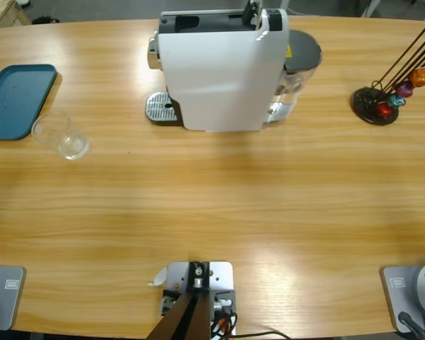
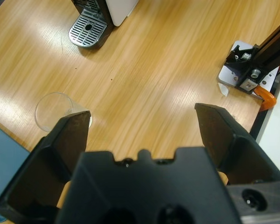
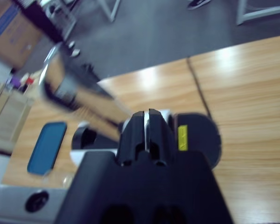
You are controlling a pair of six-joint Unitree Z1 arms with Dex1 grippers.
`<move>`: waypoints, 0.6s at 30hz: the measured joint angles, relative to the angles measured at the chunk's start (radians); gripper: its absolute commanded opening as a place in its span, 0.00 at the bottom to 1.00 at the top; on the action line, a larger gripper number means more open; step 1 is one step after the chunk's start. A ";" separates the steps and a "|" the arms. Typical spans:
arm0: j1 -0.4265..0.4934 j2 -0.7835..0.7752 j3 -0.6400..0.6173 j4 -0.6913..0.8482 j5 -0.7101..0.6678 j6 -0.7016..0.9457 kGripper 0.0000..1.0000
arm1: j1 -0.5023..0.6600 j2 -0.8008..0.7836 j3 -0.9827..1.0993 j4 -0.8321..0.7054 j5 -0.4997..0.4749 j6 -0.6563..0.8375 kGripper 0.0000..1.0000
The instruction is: Pour coffee
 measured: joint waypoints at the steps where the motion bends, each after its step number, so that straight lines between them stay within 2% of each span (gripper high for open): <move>1: 0.000 0.000 0.000 0.000 0.000 0.000 0.97 | -0.024 0.001 -0.011 -0.007 0.002 0.004 0.00; 8: 0.000 -0.002 0.000 0.000 0.000 0.000 0.97 | -0.105 0.066 -0.105 -0.121 0.120 0.091 0.00; 18: 0.000 -0.002 0.000 -0.013 0.000 0.000 0.97 | -0.071 0.112 -0.114 -0.127 0.152 0.140 0.00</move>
